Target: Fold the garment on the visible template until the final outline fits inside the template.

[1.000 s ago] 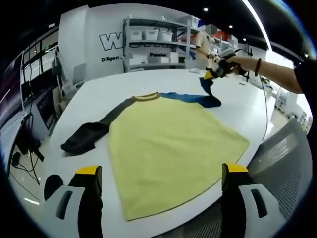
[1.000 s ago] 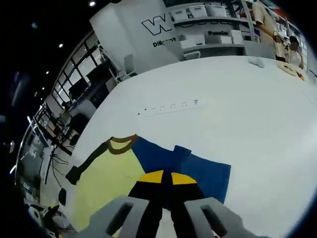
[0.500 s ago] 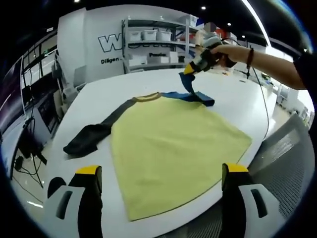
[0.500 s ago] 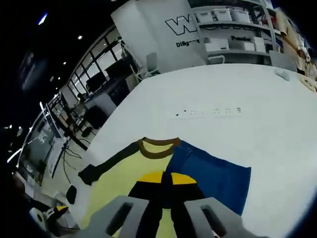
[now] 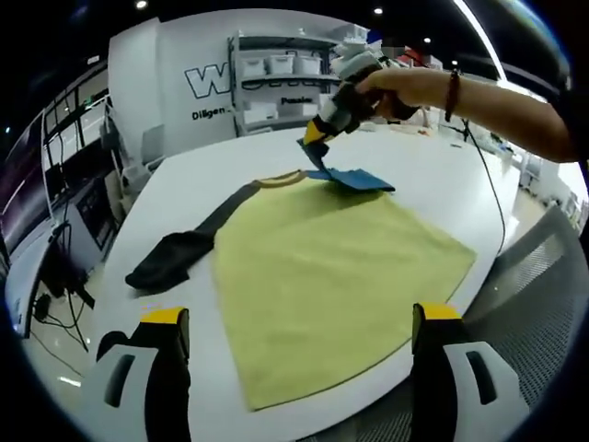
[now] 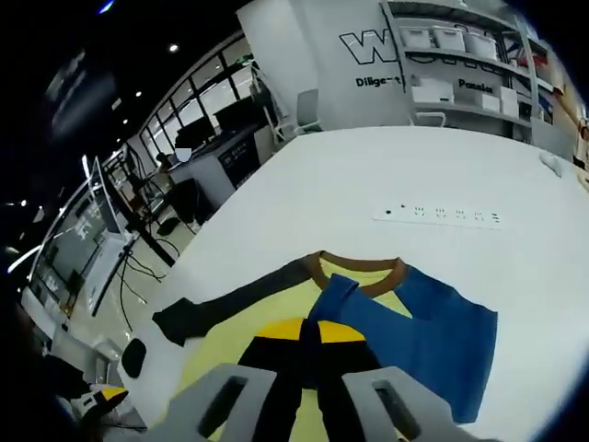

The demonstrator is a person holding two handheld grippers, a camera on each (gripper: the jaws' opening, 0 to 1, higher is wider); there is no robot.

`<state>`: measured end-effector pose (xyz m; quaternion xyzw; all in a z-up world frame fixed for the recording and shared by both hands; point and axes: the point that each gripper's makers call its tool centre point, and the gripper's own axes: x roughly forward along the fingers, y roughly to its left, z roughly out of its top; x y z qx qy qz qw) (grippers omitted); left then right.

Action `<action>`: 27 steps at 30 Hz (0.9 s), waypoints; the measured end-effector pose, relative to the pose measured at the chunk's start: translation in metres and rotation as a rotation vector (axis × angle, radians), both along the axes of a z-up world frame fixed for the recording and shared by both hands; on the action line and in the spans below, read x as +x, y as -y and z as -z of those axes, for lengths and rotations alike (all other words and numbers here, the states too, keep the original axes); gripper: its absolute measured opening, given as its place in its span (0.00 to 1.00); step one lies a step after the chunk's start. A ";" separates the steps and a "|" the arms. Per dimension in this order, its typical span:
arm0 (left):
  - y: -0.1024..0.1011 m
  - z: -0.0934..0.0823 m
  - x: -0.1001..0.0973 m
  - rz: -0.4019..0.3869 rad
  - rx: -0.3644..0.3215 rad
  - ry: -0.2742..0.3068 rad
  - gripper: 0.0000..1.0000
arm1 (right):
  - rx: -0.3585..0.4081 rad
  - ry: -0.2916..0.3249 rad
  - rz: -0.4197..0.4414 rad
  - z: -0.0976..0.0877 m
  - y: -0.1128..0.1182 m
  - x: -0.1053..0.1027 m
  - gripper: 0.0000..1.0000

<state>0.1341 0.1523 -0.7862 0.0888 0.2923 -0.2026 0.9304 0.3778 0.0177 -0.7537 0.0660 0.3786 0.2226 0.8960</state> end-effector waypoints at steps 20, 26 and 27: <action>-0.005 0.000 0.003 -0.007 0.084 0.025 0.99 | 0.013 0.038 -0.105 0.000 -0.068 -0.011 0.00; -0.007 -0.002 0.004 -0.020 0.078 0.033 0.99 | 0.004 0.039 -0.148 0.011 -0.083 -0.014 0.00; -0.007 -0.002 0.004 -0.022 0.077 0.033 0.99 | 0.001 0.041 -0.153 0.012 -0.084 -0.014 0.00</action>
